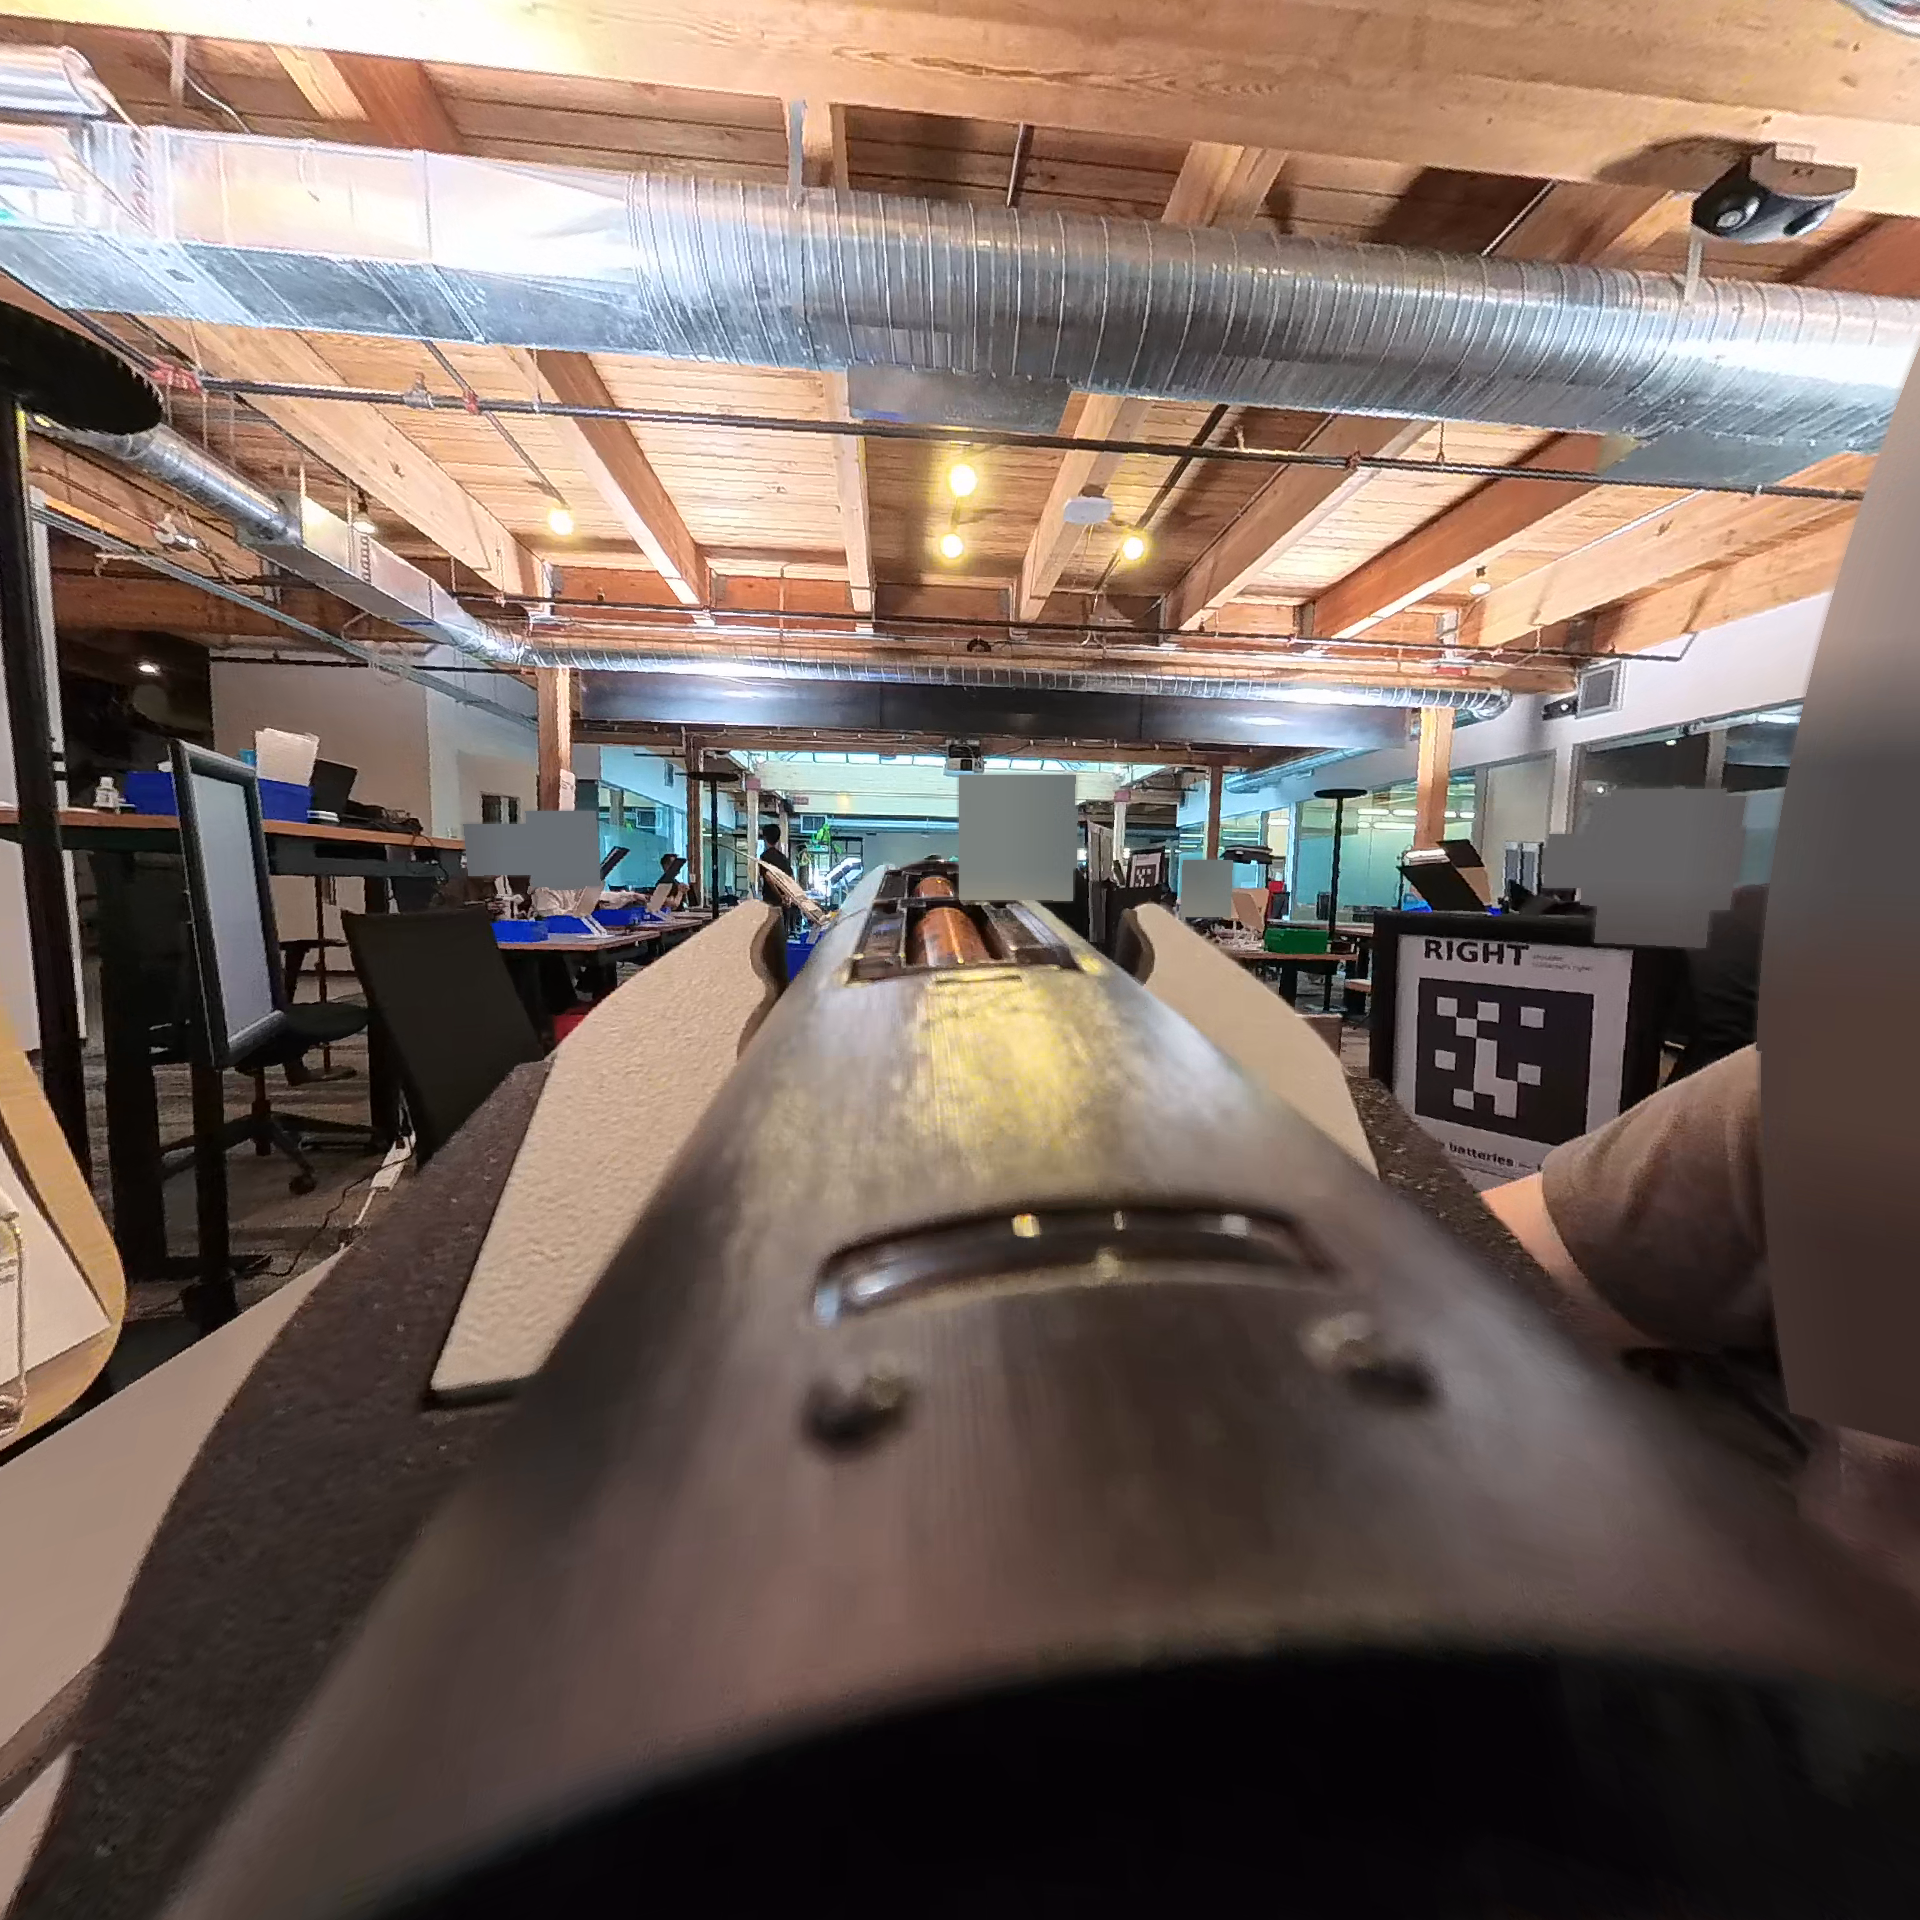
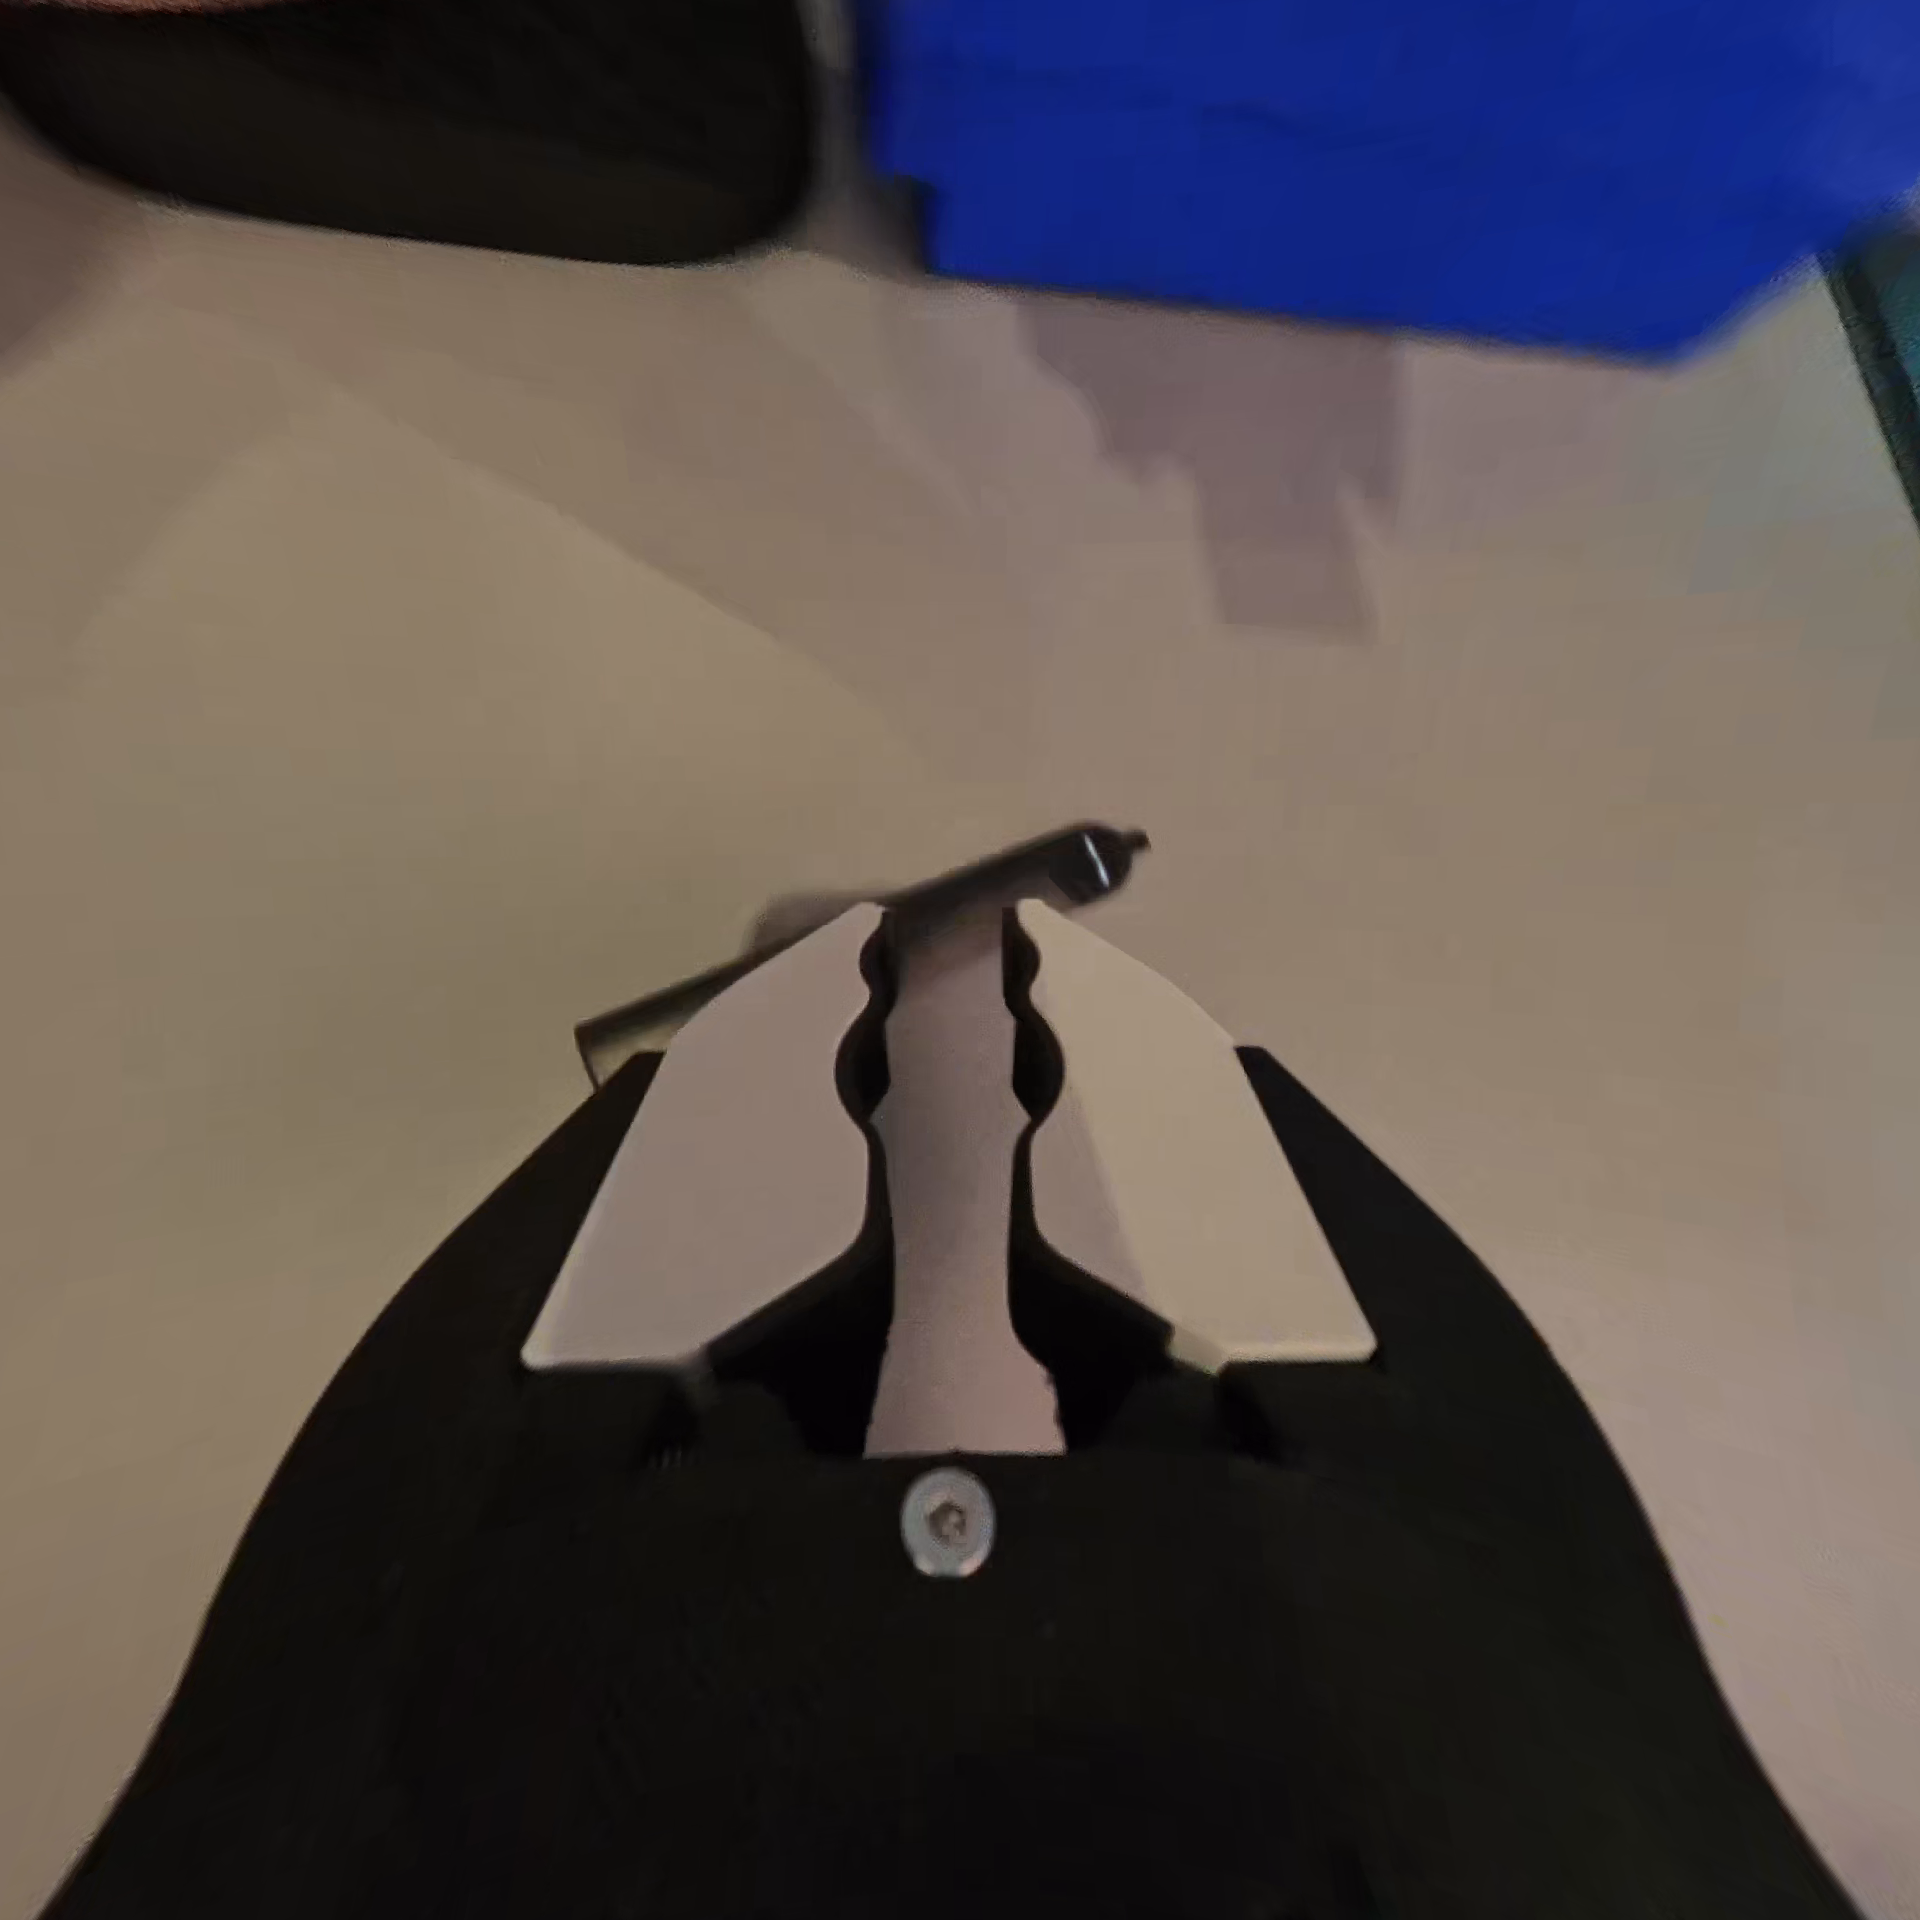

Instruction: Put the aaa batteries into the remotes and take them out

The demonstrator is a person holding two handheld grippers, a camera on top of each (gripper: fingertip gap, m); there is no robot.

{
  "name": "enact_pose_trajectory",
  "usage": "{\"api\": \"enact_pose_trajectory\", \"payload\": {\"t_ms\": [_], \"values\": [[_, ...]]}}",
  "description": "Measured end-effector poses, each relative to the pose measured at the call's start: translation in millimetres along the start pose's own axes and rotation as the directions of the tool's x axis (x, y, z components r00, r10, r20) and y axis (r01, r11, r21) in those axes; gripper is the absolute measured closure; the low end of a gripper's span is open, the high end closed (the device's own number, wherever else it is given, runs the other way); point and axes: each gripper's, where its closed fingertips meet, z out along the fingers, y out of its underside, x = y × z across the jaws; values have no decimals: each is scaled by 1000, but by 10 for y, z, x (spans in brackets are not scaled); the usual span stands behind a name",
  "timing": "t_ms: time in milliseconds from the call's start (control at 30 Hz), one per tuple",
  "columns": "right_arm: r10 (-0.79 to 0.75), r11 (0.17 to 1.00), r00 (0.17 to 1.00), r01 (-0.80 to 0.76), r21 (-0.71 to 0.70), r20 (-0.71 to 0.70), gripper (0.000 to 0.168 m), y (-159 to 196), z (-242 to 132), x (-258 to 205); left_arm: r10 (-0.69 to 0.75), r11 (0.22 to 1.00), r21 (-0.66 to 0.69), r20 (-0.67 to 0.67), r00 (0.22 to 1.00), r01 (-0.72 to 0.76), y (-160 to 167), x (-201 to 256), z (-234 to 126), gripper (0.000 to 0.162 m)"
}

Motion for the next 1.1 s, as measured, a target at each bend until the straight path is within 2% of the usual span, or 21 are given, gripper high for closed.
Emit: {"api": "enact_pose_trajectory", "payload": {"t_ms": [167,267,433,567,667,733,900,1100], "values": [[383,924,917,-382,39,-111,138,17,-97,-74,1,1000,-17,-15,1000,-1,40,30,44,101],[454,886,871,-463,-6,-188,125,110,17,-103,-4,1000,-22,-22,1000,4,66,48,68,101],[559,812,810,-578,-84,-177,125,179,187,-233,-5,1000,-29,-33,999,4,84,91,99,101],[449,845,837,-512,-156,-313,128,267,179,-289,4,1000,-29,-43,999,-5,70,128,112,101],[473,836,818,-533,-126,-327,137,316,141,-248,4,1000,-24,-49,999,-5,49,148,115,101],[509,820,801,-563,-105,-314,145,365,108,-197,5,1000,-21,-55,998,-6,36,167,116,101],[520,830,824,-549,-94,-226,147,394,77,-164,9,1000,-20,-65,998,-10,21,210,129,101],[446,879,868,-470,-75,-217,147,411,-55,-126,-6,999,-40,-58,998,4,95,165,139,101]]}}
